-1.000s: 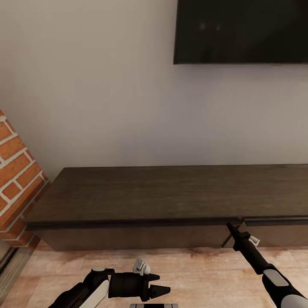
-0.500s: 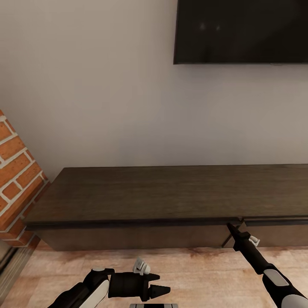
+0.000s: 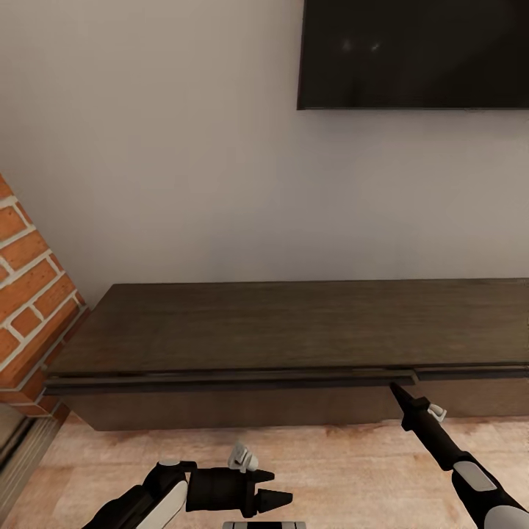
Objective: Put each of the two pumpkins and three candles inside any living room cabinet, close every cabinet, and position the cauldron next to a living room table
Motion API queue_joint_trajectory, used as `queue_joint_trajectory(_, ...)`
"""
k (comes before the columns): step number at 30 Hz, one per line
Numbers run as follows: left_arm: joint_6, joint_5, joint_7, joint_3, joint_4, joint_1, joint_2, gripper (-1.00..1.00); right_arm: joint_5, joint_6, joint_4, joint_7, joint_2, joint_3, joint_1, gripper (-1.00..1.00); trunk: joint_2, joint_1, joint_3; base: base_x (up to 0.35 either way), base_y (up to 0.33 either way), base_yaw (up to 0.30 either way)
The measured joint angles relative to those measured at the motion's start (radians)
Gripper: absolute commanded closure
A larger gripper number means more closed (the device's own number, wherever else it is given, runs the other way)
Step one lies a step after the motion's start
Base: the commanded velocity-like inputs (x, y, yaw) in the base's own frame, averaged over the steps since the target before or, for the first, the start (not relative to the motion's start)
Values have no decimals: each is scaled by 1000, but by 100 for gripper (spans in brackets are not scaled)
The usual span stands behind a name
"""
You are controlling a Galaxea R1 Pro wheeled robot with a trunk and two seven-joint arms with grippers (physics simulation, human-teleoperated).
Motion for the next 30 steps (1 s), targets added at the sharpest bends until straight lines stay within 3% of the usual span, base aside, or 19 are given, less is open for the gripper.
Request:
queue_joint_trajectory(5, 0, 0, 0, 0, 0, 0, 0, -100, 1, 0, 0, 0, 0, 1, 0, 100, 0, 0, 0, -3, 0, 0)
queue_joint_trajectory(7, 0, 6, -8, -3, 6, -5, 11, -100, 16, 2, -8, -4, -11, 18, 0, 100, 0, 0, 0, 0, 0, 0)
queue_joint_trajectory(11, 0, 6, -8, -3, 7, -6, 13, -100, 6, 9, -10, -8, -17, 37, 0, 100, 0, 0, 0, 0, 0, 0)
queue_joint_trajectory(30, 0, 3, -26, -3, 7, 1, 13, -100, -17, 68, -10, -21, -21, 28, 1, 100, 0, 0, 0, -25, 0, 0)
